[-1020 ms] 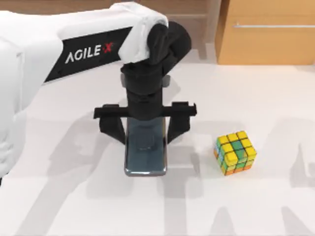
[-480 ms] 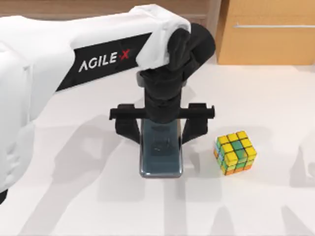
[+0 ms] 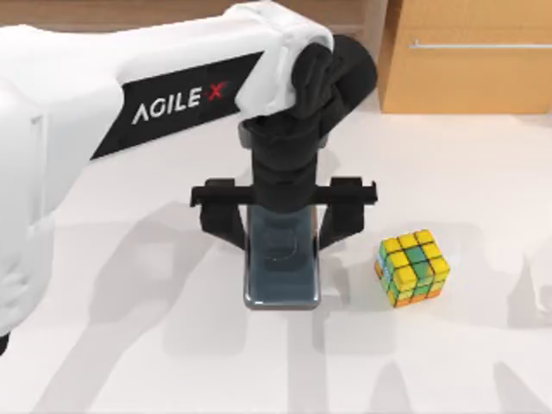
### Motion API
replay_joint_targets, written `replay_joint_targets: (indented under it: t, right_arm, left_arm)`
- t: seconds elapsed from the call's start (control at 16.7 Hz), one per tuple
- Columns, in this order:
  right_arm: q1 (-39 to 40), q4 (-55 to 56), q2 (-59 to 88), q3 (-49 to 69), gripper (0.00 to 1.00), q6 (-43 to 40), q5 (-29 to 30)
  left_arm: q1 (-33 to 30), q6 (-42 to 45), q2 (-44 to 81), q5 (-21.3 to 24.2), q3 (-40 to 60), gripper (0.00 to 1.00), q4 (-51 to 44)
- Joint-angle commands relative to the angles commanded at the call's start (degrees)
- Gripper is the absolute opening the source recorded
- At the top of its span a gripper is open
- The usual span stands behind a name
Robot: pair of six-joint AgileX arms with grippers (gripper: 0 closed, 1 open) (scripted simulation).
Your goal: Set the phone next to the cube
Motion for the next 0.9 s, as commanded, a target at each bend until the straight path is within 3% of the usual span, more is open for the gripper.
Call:
replay_joint_targets:
  t: [0.9]
  right_arm:
    - [0.0,0.0,0.0,0.0,1.0,0.0,0.0]
  left_arm:
    - [0.3,1.9,-7.2,1.2,3.0,0.0,-2.6]
